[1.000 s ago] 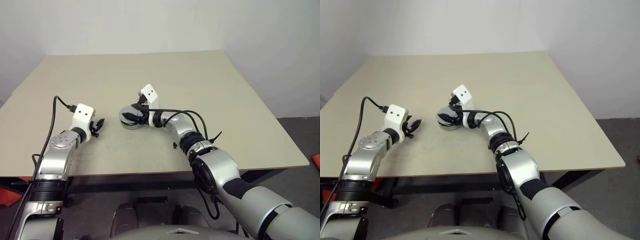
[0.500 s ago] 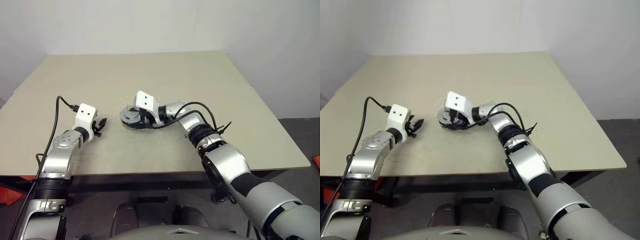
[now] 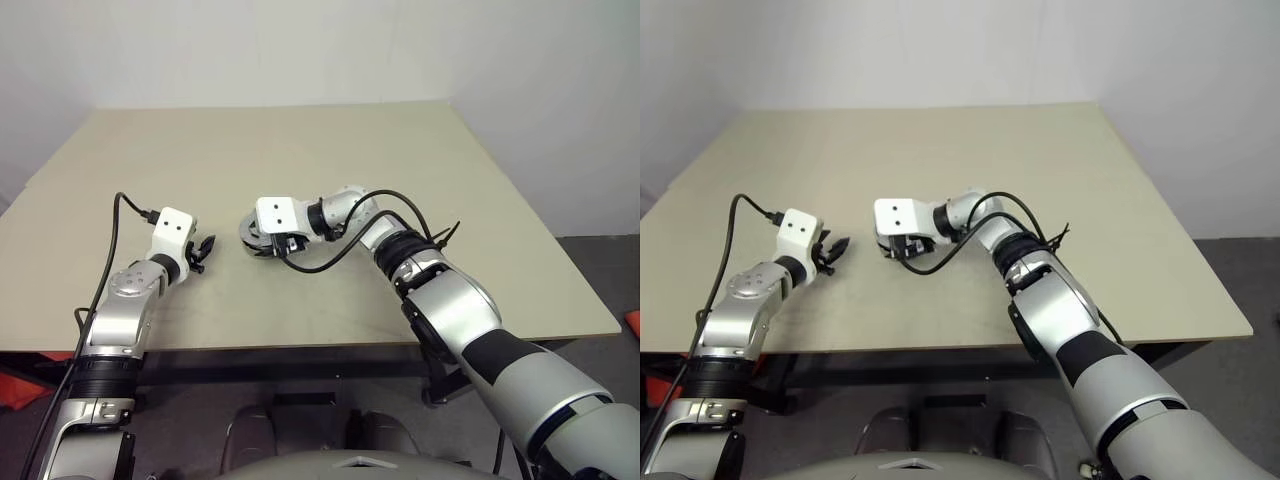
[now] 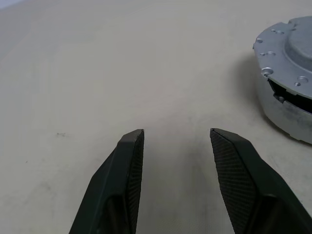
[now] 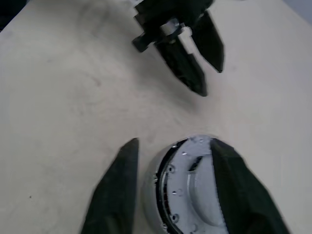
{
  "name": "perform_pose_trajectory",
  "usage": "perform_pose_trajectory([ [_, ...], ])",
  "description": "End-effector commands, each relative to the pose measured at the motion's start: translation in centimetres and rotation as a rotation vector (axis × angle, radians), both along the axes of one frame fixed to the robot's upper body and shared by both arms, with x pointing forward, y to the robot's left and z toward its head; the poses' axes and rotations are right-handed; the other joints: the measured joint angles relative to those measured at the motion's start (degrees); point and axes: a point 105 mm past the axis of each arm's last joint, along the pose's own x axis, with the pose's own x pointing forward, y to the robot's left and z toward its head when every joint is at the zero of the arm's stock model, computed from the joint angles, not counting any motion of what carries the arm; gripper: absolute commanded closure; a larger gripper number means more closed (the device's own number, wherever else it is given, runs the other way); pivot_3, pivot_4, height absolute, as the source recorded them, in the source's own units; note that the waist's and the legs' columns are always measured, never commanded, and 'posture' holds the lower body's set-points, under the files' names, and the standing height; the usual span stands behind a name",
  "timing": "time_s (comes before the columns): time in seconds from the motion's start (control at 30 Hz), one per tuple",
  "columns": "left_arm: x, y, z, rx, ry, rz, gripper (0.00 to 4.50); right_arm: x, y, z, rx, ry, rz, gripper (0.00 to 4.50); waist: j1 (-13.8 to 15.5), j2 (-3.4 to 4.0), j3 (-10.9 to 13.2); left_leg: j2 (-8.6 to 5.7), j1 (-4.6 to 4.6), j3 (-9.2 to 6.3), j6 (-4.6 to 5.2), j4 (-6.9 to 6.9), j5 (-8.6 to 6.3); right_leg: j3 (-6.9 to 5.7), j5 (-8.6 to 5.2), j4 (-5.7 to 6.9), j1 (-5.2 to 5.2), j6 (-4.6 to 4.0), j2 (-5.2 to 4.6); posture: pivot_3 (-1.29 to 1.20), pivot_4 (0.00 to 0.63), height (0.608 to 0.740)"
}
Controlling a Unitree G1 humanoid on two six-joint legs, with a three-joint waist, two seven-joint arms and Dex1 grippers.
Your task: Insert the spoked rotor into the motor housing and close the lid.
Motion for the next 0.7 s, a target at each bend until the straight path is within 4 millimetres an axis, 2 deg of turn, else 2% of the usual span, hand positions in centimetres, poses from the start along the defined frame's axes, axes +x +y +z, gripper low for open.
perform_pose_trajectory([
  [0.03,0.3,0.3,1.6,0.018,-0.062,0.008,2.23,-0.1,0.5,0.5,0.009,-0.040,0.020,2.83,-0.05,0.00,0.00,0.01,0.01,0.00,0.00,0.00,0.00,0.00,0.00,0.01,0.00,0.00,0.00,0.00,0.000,0.740],
  [0.17,0.3,0.2,1.5,0.005,-0.058,0.009,2.23,1.8,0.4,1.2,0.064,-0.065,-0.131,2.83,-0.06,0.00,0.00,0.01,0.02,0.00,-0.01,0.00,0.00,0.00,0.00,0.02,0.00,0.00,0.00,0.00,0.000,0.740],
  [0.27,0.8,-0.4,1.2,-0.024,-0.050,-0.003,2.23,2.5,0.4,1.9,0.109,-0.062,-0.189,2.83,-0.03,0.00,0.00,0.00,0.01,0.00,-0.01,0.01,0.00,0.00,0.00,0.02,0.00,0.00,0.00,0.00,0.000,0.740],
  [0.43,2.9,-1.5,0.5,-0.080,-0.029,-0.017,2.23,4.1,-0.3,3.5,0.199,-0.079,-0.314,2.83,0.09,-0.01,0.01,-0.01,0.01,0.00,-0.02,0.03,0.01,0.00,0.00,0.05,0.00,0.00,0.00,0.00,0.000,0.740],
  [0.7,6.5,-3.5,0.6,-0.140,-0.023,-0.073,2.23,5.5,-1.5,4.4,0.244,-0.105,-0.416,2.83,0.21,-0.02,0.01,-0.05,-0.01,-0.01,-0.01,0.06,0.01,0.01,0.01,0.06,0.00,0.00,-0.01,0.00,0.000,0.740],
])
